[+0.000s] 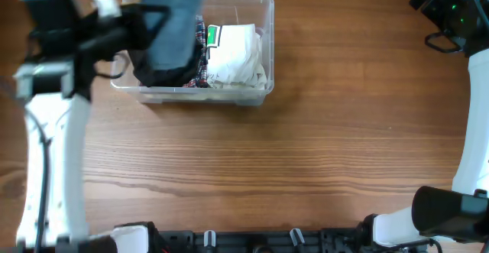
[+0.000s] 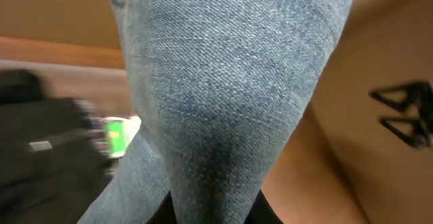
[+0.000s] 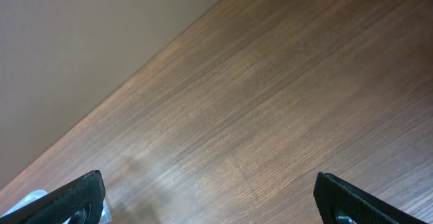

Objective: Pack container
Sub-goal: 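Carry the blue towel into the right side of the box, then release the blue towel and press it flat with the left gripper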

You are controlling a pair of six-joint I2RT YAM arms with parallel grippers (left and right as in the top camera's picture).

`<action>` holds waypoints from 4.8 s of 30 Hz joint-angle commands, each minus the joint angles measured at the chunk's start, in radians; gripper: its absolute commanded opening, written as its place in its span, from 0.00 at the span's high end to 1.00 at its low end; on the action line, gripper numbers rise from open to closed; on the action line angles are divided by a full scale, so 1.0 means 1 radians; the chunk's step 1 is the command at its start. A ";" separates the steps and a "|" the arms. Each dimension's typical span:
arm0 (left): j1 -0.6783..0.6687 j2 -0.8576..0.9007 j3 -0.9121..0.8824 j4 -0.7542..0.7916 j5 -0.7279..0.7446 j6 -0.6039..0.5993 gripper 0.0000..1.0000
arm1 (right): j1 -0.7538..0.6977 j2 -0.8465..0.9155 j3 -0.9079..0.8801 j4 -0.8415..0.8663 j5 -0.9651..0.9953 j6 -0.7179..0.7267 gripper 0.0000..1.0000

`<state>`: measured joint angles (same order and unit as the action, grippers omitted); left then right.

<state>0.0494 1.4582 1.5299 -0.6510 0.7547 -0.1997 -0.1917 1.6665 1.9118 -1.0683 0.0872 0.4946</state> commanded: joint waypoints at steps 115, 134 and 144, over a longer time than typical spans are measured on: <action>-0.418 0.214 -0.103 -0.009 -0.875 -0.051 0.80 | -0.002 0.003 -0.003 0.003 0.010 0.010 0.00; -0.418 0.440 -0.066 -0.053 -0.812 -0.080 0.68 | -0.002 0.003 -0.003 0.003 0.010 0.010 0.00; -0.411 -0.097 -0.063 -0.230 -0.812 -0.080 0.00 | -0.002 0.003 -0.003 0.003 0.010 0.010 0.00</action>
<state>-0.3668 1.4353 1.4654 -0.8608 -0.0616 -0.2783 -0.1917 1.6665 1.9118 -1.0695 0.0875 0.4946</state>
